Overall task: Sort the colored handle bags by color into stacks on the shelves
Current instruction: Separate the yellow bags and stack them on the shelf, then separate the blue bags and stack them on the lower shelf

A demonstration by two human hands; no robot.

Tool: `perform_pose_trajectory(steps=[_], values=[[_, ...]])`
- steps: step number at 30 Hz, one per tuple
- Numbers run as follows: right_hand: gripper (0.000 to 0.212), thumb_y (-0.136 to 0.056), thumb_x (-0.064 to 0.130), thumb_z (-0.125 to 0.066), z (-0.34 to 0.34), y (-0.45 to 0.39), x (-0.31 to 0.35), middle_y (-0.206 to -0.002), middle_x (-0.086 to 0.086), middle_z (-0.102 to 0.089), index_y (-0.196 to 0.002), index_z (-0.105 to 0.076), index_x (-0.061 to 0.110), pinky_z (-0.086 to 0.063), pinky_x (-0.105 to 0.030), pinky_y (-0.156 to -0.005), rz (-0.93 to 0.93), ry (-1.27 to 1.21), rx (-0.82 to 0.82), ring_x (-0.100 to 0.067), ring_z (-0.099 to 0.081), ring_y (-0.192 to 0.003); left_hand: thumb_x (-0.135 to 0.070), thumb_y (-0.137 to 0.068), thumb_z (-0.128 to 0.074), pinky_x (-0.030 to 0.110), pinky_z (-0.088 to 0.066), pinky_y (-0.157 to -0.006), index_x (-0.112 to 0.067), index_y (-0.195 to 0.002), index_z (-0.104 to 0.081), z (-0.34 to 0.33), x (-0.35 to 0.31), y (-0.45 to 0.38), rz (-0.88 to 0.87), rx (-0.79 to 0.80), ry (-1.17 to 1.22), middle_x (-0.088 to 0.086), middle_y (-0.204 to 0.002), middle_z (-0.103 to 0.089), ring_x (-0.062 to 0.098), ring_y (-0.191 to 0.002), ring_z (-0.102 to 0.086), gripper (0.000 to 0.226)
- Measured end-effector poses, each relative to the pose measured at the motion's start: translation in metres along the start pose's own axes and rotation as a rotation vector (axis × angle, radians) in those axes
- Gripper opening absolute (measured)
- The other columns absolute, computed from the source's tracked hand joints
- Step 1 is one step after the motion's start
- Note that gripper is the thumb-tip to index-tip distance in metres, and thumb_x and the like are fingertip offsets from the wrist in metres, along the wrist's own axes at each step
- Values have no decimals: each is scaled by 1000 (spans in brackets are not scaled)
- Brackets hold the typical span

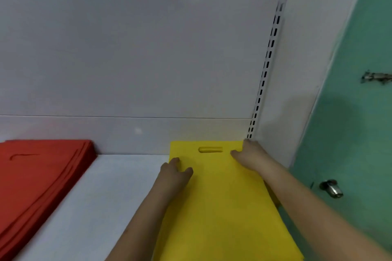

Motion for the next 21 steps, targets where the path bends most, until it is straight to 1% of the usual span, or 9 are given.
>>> perform_pose_trajectory(steps=[2,3,5,7,9,11,14,19,21], values=[[64,-99,42,-44,11,5,19,-157,-22,-10,-145,-28,2,-41,-41,-100,78,102,-113,-42,-34,-132,-42,-98,-52,38,-34,-110,-15,-155,-22,5,1,4,-14,-61,-13,10,-159,-26,27,-141,-35,70],[60,-99,42,-43,15,9,34,-157,-21,-12,-143,-31,3,-39,-42,-101,142,107,-161,-42,-32,-133,-43,-98,-51,39,-32,-114,-15,-155,-23,10,2,6,-28,-100,-25,8,-159,-27,26,-143,-32,69],[56,-99,41,-43,19,17,67,-154,-17,-23,-140,-36,4,-37,-42,-103,301,55,-203,-38,-31,-135,-43,-98,-51,40,-30,-115,-16,-154,-25,19,3,11,-54,-184,-23,6,-158,-30,24,-144,-31,67],[63,-99,43,-43,16,27,101,-157,-11,-23,-148,-28,6,-28,-40,-111,448,-47,-172,-32,-25,-142,-44,-99,-50,36,-28,-116,-18,-154,-26,29,7,20,-79,-259,-2,3,-158,-31,21,-144,-30,65],[69,-99,46,-44,11,37,133,-160,-7,-19,-153,-20,10,-22,-37,-116,541,-137,-143,-26,-19,-146,-44,-99,-49,31,-25,-115,-19,-153,-26,41,13,34,-100,-317,10,0,-158,-31,17,-144,-30,64],[72,-98,48,-44,2,49,164,-161,-6,-17,-154,-16,11,-19,-36,-117,600,-205,-122,-23,-17,-147,-44,-99,-49,26,-24,-114,-19,-153,-27,58,24,48,-108,-359,14,-1,-158,-31,14,-144,-29,63],[74,-97,50,-44,-18,70,216,-160,-6,-20,-154,-16,11,-20,-33,-116,638,-281,-82,-22,-20,-147,-45,-98,-49,23,-23,-113,-20,-153,-28,97,48,71,-112,-426,16,-4,-157,-32,10,-143,-30,63],[75,-97,51,-44,-69,119,323,-160,-8,-21,-154,-18,10,-17,-32,-116,702,-344,-7,-22,-19,-147,-44,-98,-50,24,-30,-112,-25,-151,-32,194,98,126,-173,-574,14,-7,-153,-38,9,-137,-38,59],[74,-97,49,-46,-91,145,373,-160,-9,-22,-154,-19,9,-17,-31,-116,739,-365,3,-23,-20,-147,-45,-98,-49,32,-34,-113,-25,-151,-32,241,130,152,-172,-635,2,-6,-153,-38,11,-137,-39,60]])
Point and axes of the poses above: each hand's wrist, its own y-axis away from the middle knuckle, its own z-axis out of the back of the hand, x = y × z, the point moved 7 cm from there along -y, towards the middle knuckle
